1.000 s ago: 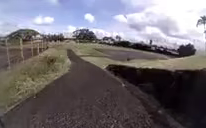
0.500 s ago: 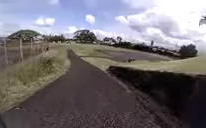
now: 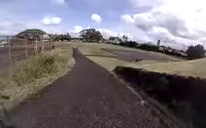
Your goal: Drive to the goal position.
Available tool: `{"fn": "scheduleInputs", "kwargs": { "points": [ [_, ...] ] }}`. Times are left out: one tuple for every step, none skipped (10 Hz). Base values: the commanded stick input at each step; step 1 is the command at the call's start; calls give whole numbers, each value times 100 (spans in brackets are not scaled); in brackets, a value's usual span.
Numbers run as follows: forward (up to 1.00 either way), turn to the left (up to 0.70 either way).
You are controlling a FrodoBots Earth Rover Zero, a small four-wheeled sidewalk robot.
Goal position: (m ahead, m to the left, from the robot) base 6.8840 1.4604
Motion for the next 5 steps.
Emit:
{"fn": "scheduleInputs", "kwargs": {
  "points": [
    [85,16],
    [85,29],
    [85,34],
    [85,0],
    [85,0]
  ]
}}
